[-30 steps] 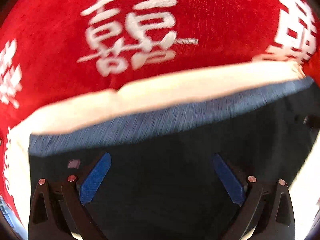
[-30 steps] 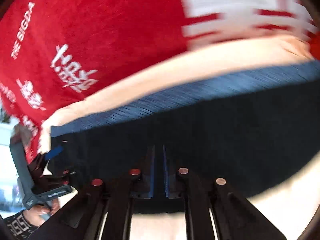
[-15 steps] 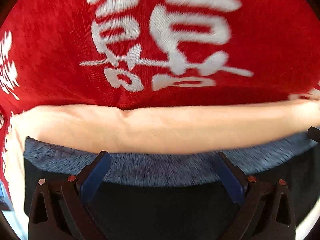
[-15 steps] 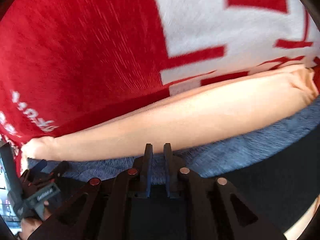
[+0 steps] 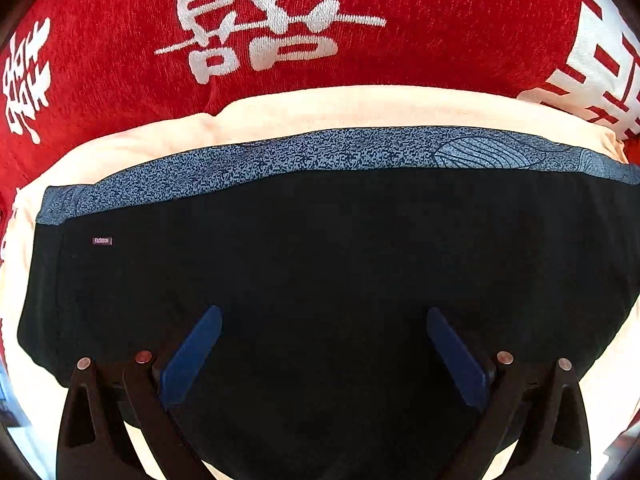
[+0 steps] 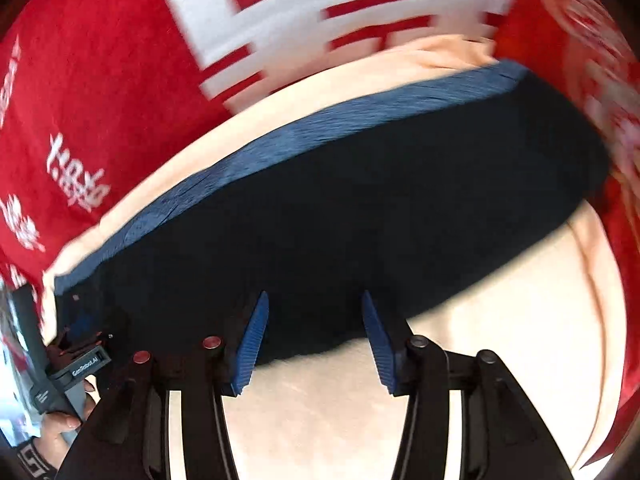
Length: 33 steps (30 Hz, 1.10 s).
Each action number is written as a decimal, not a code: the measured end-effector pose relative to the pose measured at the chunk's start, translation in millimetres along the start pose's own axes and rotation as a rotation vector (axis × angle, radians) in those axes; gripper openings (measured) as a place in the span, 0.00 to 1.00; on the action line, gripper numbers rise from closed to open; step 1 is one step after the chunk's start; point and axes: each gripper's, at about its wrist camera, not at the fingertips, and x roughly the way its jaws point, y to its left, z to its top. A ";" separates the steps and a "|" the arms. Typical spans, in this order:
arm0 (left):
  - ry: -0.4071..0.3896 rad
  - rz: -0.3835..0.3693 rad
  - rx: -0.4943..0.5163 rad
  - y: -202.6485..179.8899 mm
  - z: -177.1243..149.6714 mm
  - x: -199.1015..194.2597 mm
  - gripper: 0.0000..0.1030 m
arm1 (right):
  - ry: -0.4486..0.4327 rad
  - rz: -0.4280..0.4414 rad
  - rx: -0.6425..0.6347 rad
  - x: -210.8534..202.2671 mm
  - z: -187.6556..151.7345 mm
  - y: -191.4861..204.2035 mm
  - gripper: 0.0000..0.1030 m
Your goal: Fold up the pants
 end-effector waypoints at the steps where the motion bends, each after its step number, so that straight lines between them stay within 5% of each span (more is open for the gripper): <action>1: -0.003 0.010 0.011 1.0 -1.1 -0.2 1.00 | -0.001 -0.011 0.030 -4.1 -0.1 -11.6 0.51; 12: -0.038 0.084 0.016 -11.5 -9.6 -6.7 1.00 | -0.117 -0.070 0.364 -28.8 40.7 -137.9 0.51; 13: -0.039 0.090 0.017 -13.1 -10.7 -6.8 1.00 | -0.110 -0.060 0.378 -23.5 47.4 -141.5 0.46; 14: -0.039 0.097 0.017 -14.7 -13.2 -9.0 1.00 | -0.103 -0.050 0.382 -22.1 54.3 -144.2 0.19; 17: -0.040 0.118 0.027 -23.1 -19.0 -16.9 1.00 | -0.164 -0.059 0.302 -42.4 69.4 -138.9 0.09; 22: -0.045 0.142 0.028 -31.7 -22.5 -23.7 1.00 | -0.090 -0.071 0.304 -31.0 63.8 -154.6 0.11; 27: -0.058 0.152 0.028 -36.9 -27.6 -29.8 1.00 | -0.103 0.008 0.351 -44.6 39.3 -163.7 0.42; 33: -0.051 0.162 0.013 -38.9 -28.2 -30.5 1.00 | -0.064 0.166 0.364 -35.2 16.9 -150.9 0.44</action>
